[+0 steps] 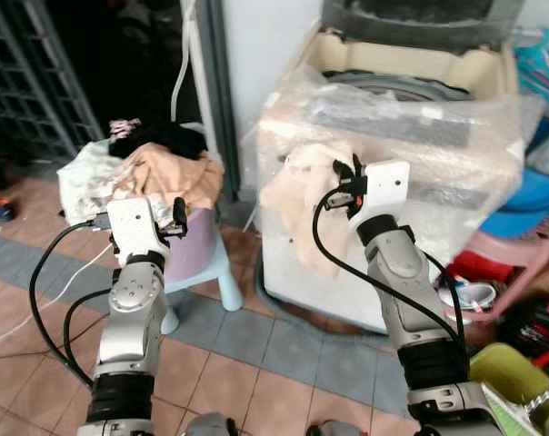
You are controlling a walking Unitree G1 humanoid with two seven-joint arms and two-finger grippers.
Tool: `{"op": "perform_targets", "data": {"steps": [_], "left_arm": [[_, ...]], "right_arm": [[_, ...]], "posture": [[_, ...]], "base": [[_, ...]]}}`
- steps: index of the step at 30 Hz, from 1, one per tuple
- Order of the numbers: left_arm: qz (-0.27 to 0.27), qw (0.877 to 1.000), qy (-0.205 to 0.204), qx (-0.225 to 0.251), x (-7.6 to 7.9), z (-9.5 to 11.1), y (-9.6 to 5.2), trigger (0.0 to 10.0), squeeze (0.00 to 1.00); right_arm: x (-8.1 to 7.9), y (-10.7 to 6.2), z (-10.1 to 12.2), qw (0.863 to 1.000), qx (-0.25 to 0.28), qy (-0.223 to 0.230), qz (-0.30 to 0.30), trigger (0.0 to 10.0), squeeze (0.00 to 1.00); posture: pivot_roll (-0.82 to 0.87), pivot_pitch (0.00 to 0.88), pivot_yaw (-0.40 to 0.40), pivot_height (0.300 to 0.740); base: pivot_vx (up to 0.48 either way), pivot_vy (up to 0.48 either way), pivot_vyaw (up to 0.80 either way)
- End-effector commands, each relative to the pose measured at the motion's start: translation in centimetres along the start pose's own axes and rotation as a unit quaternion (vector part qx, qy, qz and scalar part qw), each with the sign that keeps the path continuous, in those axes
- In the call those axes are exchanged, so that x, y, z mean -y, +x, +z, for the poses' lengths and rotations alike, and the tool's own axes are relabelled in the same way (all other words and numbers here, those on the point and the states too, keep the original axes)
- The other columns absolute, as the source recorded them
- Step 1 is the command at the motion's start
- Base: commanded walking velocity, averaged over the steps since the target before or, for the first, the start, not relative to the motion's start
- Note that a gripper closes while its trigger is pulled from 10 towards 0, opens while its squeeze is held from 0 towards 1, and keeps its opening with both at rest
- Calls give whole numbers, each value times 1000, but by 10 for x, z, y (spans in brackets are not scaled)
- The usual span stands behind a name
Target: Clothes washing
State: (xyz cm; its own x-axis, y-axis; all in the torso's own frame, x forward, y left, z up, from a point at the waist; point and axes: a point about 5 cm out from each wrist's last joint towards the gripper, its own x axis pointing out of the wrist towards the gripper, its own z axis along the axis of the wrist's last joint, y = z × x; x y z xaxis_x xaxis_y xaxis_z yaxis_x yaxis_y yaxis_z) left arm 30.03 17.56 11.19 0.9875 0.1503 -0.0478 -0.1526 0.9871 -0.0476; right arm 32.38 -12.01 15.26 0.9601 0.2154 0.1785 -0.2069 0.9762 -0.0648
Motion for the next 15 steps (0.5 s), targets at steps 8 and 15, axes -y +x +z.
{"op": "perform_targets", "data": {"steps": [8, 15], "left_arm": [[-35, 999, -7, -17, 13, -8, -9, 10000, 0], [-48, 999, -15, -22, 22, -8, -11, 10000, 0]], "right_arm": [[3, 1, 10, 1000, 25, -6, -12, 10000, 0], [14, 0, 12, 999, 26, -20, -24, 10000, 0]], "posture": [[-40, 13, 85, 740], [-41, 23, 93, 740]], "base": [[0, 71, -559], [0, 344, 0]]}}
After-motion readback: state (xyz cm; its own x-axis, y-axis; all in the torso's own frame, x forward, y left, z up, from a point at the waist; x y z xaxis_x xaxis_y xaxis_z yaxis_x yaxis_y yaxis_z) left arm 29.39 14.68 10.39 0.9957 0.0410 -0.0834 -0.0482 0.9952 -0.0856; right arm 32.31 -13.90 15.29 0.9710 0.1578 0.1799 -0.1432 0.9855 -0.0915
